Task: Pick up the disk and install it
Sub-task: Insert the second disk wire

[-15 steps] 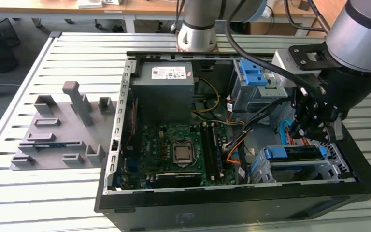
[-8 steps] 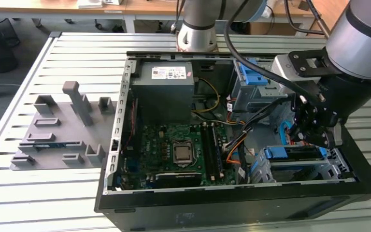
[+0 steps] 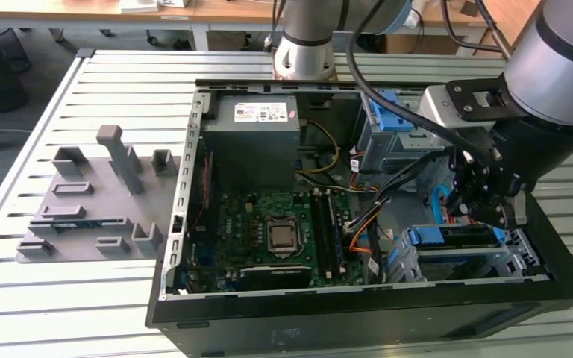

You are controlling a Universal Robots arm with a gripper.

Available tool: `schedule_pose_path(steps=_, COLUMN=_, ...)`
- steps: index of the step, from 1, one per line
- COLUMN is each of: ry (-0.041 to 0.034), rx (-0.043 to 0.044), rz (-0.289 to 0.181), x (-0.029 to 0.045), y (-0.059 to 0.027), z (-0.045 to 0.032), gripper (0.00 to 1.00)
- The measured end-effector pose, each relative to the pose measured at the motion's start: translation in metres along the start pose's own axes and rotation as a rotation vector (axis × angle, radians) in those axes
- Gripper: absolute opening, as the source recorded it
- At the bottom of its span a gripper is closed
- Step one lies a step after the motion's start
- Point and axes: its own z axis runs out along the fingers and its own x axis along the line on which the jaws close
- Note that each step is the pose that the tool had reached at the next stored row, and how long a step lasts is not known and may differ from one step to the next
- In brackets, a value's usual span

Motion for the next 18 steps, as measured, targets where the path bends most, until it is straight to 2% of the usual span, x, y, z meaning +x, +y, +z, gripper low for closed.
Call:
schedule_pose_path(steps=6, ry=-0.0009, rx=0.0003, rz=0.000, x=0.0077, y=0.0001, z=0.0012, gripper=0.16)
schedule_pose_path(steps=18, ry=-0.0006, rx=0.0003, rz=0.000, x=0.0128, y=0.0001, z=0.0024, gripper=0.16)
